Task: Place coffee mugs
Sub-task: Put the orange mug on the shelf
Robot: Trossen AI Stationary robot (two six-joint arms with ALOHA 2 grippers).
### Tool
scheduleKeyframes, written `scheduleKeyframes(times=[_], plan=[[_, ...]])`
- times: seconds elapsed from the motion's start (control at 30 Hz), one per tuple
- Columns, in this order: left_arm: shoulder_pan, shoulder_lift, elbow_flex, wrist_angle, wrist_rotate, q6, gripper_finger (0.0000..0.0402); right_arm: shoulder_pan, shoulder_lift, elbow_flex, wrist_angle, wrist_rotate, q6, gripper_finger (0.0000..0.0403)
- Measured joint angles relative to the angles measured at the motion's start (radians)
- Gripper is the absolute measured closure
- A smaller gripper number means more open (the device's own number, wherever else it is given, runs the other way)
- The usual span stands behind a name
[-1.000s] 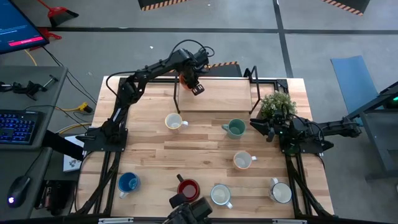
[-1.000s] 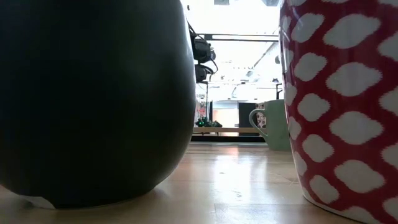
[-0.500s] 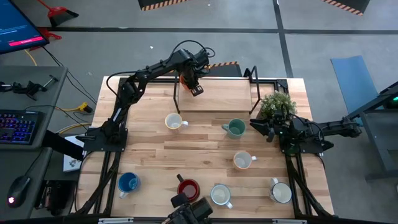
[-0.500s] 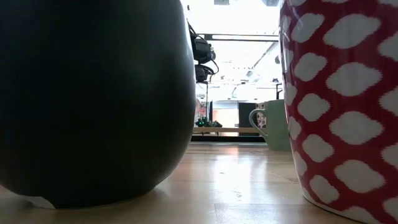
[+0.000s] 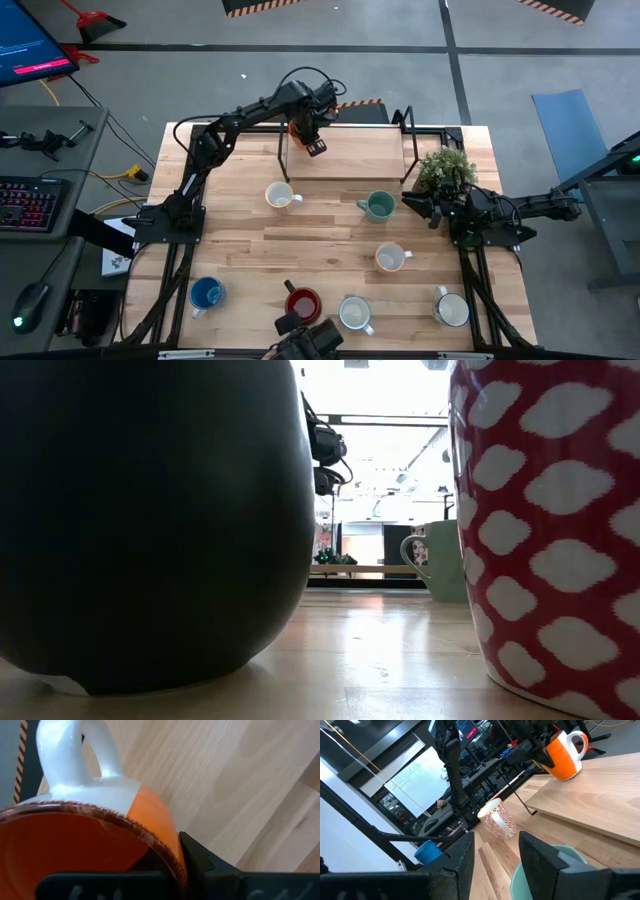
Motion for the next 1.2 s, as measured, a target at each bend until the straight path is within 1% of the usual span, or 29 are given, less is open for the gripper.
scheduleKeyframes(times=[0.13,0.53,0.9,1.2], plan=[[-0.001,0.004,0.002,-0.007,0.008,-0.002,0.0368,0.000,0.000,0.000,0.000,-0.004,0.000,0.0268],[-0.001,0.004,0.003,-0.011,-0.010,-0.021,0.0334,0.000,0.000,0.000,0.000,-0.005,0.000,0.0268],[-0.001,0.003,0.004,-0.036,-0.016,-0.027,0.0275,0.000,0.000,0.000,0.000,-0.005,0.000,0.0268],[-0.001,0.003,0.004,-0.055,-0.017,-0.027,0.0261,0.000,0.000,0.000,0.000,-0.005,0.000,0.0268]])
